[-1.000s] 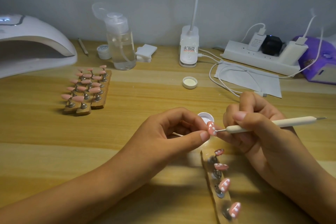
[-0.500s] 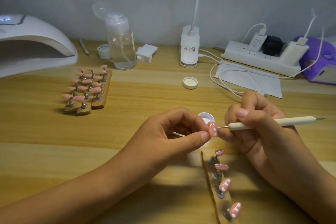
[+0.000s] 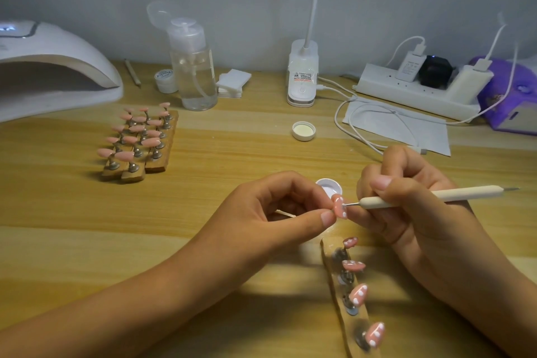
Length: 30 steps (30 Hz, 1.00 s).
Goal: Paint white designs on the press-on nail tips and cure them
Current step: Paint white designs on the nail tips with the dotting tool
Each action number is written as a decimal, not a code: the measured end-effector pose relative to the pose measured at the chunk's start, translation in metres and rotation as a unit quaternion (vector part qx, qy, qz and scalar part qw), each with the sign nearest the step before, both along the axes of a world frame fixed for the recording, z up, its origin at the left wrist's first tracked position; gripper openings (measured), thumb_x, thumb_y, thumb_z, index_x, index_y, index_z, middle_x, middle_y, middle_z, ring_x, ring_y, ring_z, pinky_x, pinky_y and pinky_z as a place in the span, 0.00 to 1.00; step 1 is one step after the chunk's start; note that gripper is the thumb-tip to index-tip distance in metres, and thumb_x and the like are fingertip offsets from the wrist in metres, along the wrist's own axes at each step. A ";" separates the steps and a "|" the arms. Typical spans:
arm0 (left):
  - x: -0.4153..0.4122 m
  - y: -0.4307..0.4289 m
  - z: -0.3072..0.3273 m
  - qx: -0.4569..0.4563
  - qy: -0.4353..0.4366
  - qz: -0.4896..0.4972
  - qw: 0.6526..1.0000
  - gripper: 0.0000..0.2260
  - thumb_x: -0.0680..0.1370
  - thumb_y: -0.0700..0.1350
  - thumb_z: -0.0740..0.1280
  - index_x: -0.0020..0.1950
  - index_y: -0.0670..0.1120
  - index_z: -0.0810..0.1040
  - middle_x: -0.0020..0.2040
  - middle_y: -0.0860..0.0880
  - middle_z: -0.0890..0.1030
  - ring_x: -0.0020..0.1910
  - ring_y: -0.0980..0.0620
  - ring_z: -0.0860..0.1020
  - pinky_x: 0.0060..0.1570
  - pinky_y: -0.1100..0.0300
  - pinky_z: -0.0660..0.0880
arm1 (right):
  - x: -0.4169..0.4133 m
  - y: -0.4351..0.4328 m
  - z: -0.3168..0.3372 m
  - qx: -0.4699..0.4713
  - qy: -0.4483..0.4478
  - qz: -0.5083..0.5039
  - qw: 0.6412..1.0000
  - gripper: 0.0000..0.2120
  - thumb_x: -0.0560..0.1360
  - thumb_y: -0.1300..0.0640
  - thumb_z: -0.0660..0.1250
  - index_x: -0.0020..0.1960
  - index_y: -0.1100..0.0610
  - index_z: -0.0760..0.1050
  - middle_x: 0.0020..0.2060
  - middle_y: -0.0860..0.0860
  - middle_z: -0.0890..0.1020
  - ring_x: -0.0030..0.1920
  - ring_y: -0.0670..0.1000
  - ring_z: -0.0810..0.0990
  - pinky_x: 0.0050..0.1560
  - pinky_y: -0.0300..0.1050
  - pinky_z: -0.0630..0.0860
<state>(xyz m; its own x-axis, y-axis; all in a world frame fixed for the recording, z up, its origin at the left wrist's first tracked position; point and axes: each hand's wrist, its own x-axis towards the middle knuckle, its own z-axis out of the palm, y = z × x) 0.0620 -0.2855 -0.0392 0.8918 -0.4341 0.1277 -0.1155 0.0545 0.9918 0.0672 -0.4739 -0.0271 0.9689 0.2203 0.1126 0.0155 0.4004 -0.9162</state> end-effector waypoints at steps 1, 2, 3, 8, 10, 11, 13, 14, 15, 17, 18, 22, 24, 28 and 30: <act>0.000 0.000 0.000 0.000 0.000 -0.001 1.000 0.03 0.71 0.47 0.73 0.44 0.53 0.83 0.43 0.53 0.83 0.43 0.57 0.78 0.45 0.67 0.74 | 0.000 0.000 0.000 0.001 0.000 0.000 1.000 0.09 0.63 0.61 0.69 0.30 0.54 0.70 0.24 0.51 0.68 0.27 0.44 0.72 0.34 0.39 0.80; 0.000 0.000 0.000 0.000 0.000 0.000 1.000 0.03 0.71 0.47 0.73 0.44 0.53 0.83 0.43 0.53 0.83 0.43 0.57 0.78 0.45 0.67 0.74 | 0.000 0.000 0.000 -0.001 0.001 -0.002 1.000 0.10 0.63 0.62 0.69 0.29 0.54 0.70 0.24 0.51 0.68 0.27 0.44 0.72 0.34 0.39 0.80; 0.001 0.000 -0.001 -0.002 0.000 0.000 1.000 0.03 0.71 0.47 0.73 0.44 0.53 0.83 0.43 0.53 0.83 0.43 0.57 0.78 0.45 0.67 0.74 | 0.000 0.000 0.000 -0.003 0.003 -0.005 1.000 0.11 0.62 0.65 0.69 0.29 0.54 0.69 0.24 0.51 0.68 0.27 0.44 0.72 0.33 0.39 0.80; 0.001 0.000 -0.001 -0.003 0.001 -0.001 1.000 0.03 0.71 0.47 0.73 0.44 0.52 0.83 0.43 0.53 0.83 0.43 0.58 0.78 0.44 0.67 0.74 | 0.000 0.000 0.001 0.001 0.004 0.000 1.000 0.09 0.63 0.61 0.69 0.30 0.54 0.70 0.25 0.51 0.69 0.27 0.44 0.73 0.34 0.40 0.80; 0.001 0.000 -0.001 0.000 0.001 0.003 1.000 0.03 0.72 0.44 0.73 0.44 0.52 0.83 0.42 0.53 0.83 0.42 0.58 0.78 0.44 0.68 0.74 | 0.000 0.000 0.001 -0.003 0.006 -0.001 1.000 0.10 0.61 0.63 0.70 0.29 0.54 0.70 0.25 0.50 0.69 0.27 0.44 0.73 0.34 0.39 0.80; 0.001 0.000 -0.001 0.001 0.001 0.004 1.000 0.03 0.72 0.44 0.73 0.44 0.52 0.83 0.42 0.53 0.83 0.42 0.58 0.78 0.43 0.68 0.73 | 0.000 0.000 0.002 -0.005 0.008 -0.005 1.000 0.11 0.61 0.65 0.70 0.29 0.54 0.69 0.24 0.51 0.68 0.26 0.44 0.72 0.33 0.39 0.80; 0.000 0.000 -0.001 0.000 0.001 0.002 1.000 0.03 0.72 0.45 0.73 0.44 0.52 0.83 0.41 0.54 0.82 0.41 0.59 0.77 0.43 0.69 0.73 | 0.000 0.001 0.002 -0.003 0.013 -0.013 1.000 0.12 0.62 0.66 0.69 0.28 0.54 0.68 0.24 0.52 0.67 0.26 0.45 0.70 0.33 0.39 0.80; 0.000 0.000 -0.001 0.000 0.001 0.001 1.000 0.03 0.72 0.46 0.72 0.44 0.52 0.83 0.41 0.55 0.82 0.41 0.59 0.77 0.43 0.69 0.73 | 0.000 0.001 0.002 -0.002 0.013 -0.014 1.000 0.12 0.62 0.66 0.69 0.28 0.54 0.68 0.24 0.52 0.67 0.26 0.45 0.70 0.33 0.39 0.80; 0.000 0.000 -0.001 -0.001 0.001 0.001 1.000 0.03 0.72 0.46 0.72 0.44 0.53 0.83 0.41 0.55 0.82 0.41 0.59 0.77 0.43 0.69 0.73 | 0.000 0.001 0.002 -0.002 0.011 -0.011 1.000 0.12 0.62 0.65 0.69 0.29 0.54 0.68 0.24 0.52 0.67 0.27 0.45 0.70 0.33 0.40 0.80; 0.000 0.000 0.000 0.000 0.003 0.005 1.000 0.03 0.72 0.45 0.73 0.43 0.52 0.83 0.41 0.54 0.82 0.41 0.59 0.77 0.43 0.68 0.73 | 0.000 0.001 0.002 0.000 0.010 -0.008 1.000 0.11 0.62 0.63 0.69 0.29 0.54 0.68 0.25 0.52 0.67 0.27 0.45 0.70 0.34 0.40 0.80; 0.000 -0.001 0.000 0.000 0.004 0.006 1.000 0.03 0.72 0.44 0.73 0.43 0.52 0.83 0.41 0.54 0.82 0.41 0.59 0.77 0.43 0.68 0.73 | 0.000 0.001 0.002 -0.002 0.012 -0.011 1.000 0.11 0.62 0.65 0.69 0.29 0.54 0.68 0.25 0.52 0.66 0.27 0.45 0.69 0.34 0.40 0.80; -0.001 -0.001 0.000 -0.004 0.008 0.007 1.000 0.03 0.72 0.43 0.72 0.43 0.52 0.83 0.41 0.54 0.82 0.41 0.59 0.77 0.43 0.68 0.73 | 0.000 0.000 0.001 -0.001 0.012 -0.004 1.000 0.10 0.63 0.62 0.69 0.29 0.54 0.68 0.25 0.52 0.67 0.27 0.45 0.70 0.34 0.40 0.80; -0.001 -0.001 0.000 -0.008 0.010 0.005 1.000 0.03 0.72 0.43 0.72 0.43 0.51 0.83 0.40 0.54 0.82 0.40 0.59 0.77 0.42 0.68 0.73 | 0.000 0.000 0.001 0.000 0.012 0.000 1.000 0.10 0.62 0.59 0.69 0.29 0.54 0.69 0.26 0.52 0.67 0.28 0.45 0.71 0.34 0.40 0.80; -0.001 -0.001 0.001 -0.006 0.010 0.003 1.000 0.03 0.72 0.43 0.72 0.43 0.50 0.83 0.40 0.55 0.82 0.40 0.60 0.77 0.42 0.70 0.73 | 0.000 0.000 0.001 -0.001 0.012 -0.003 1.000 0.10 0.62 0.61 0.69 0.29 0.54 0.68 0.25 0.53 0.66 0.27 0.46 0.69 0.34 0.40 0.80; -0.001 -0.001 0.002 -0.006 0.009 0.003 1.000 0.03 0.72 0.43 0.72 0.43 0.50 0.83 0.40 0.55 0.82 0.40 0.60 0.77 0.42 0.69 0.73 | 0.000 0.000 0.001 -0.002 0.013 -0.007 1.000 0.11 0.61 0.64 0.69 0.29 0.54 0.68 0.25 0.53 0.66 0.27 0.46 0.69 0.33 0.40 0.79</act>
<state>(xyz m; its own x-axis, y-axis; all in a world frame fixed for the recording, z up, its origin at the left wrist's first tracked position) 0.0609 -0.2862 -0.0374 0.8969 -0.4266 0.1163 -0.0976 0.0655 0.9931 0.0676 -0.4740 -0.0265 0.9745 0.2071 0.0867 -0.0024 0.3959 -0.9183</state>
